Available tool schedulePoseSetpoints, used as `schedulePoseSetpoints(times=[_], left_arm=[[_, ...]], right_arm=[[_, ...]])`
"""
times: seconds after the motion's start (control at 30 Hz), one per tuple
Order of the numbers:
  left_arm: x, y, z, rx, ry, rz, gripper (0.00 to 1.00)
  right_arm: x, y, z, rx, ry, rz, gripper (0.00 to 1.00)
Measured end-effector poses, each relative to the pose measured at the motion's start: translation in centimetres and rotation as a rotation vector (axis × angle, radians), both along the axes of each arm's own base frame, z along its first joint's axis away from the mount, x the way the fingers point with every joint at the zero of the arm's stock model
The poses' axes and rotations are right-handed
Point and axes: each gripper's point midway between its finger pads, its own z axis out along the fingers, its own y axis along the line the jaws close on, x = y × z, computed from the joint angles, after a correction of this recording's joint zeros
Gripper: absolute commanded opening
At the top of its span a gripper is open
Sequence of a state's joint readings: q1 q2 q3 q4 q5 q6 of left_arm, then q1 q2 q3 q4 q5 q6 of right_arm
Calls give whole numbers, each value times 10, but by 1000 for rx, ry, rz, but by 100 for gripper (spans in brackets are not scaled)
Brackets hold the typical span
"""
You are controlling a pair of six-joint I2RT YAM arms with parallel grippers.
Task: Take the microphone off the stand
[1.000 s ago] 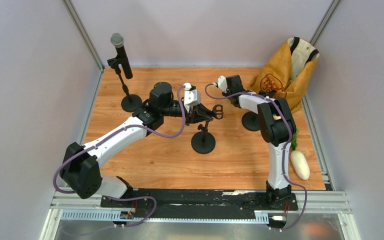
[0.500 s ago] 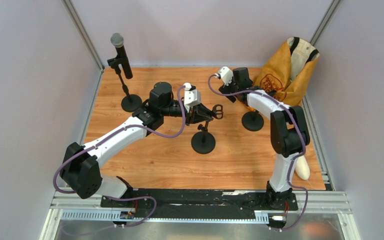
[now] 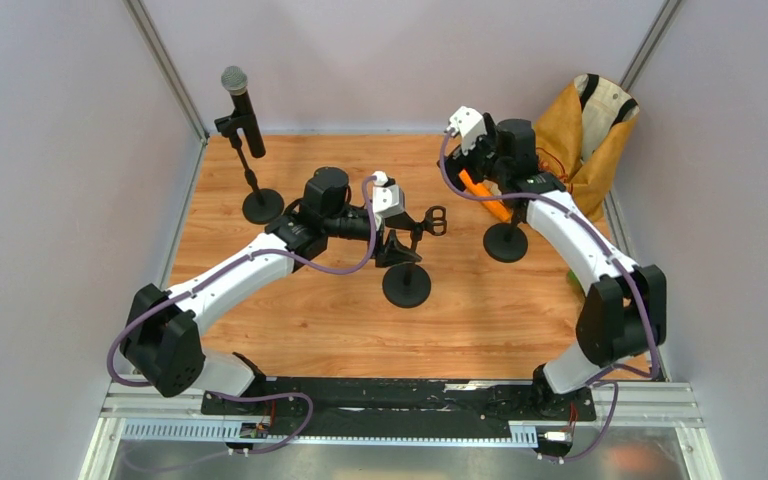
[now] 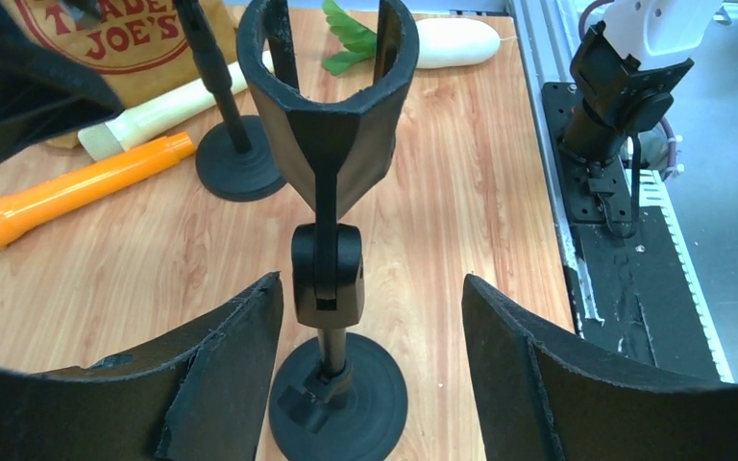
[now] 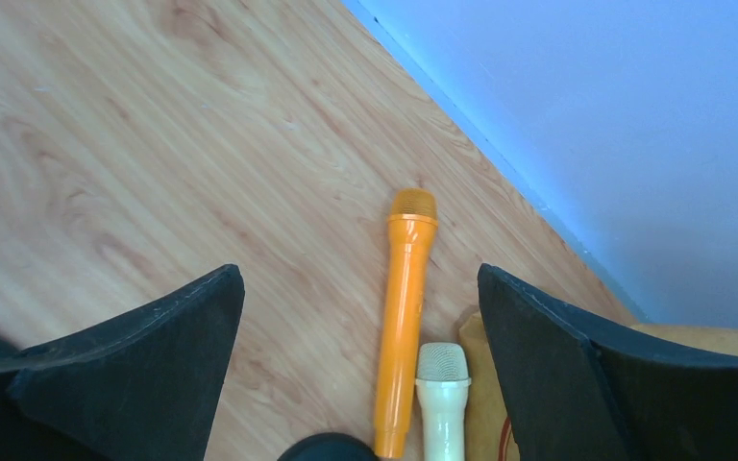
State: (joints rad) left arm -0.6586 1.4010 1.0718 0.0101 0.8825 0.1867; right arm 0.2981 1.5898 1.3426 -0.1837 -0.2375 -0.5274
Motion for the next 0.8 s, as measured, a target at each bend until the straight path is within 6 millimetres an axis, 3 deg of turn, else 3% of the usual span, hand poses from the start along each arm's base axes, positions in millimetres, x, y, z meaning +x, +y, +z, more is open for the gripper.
schedulePoseSetpoints(times=[0.13, 0.23, 0.53, 0.8], left_arm=[[-5, 6, -1, 21, -15, -8, 75], [-4, 14, 2, 28, -36, 1, 75], [23, 52, 8, 51, -124, 85, 76], [21, 67, -29, 99, -86, 76, 77]], right_arm=[[-32, -1, 14, 58, -11, 50, 100], [-58, -4, 12, 84, -10, 81, 100], [-129, -14, -26, 136, -51, 191, 100], [-159, 9, -62, 211, -52, 389, 100]])
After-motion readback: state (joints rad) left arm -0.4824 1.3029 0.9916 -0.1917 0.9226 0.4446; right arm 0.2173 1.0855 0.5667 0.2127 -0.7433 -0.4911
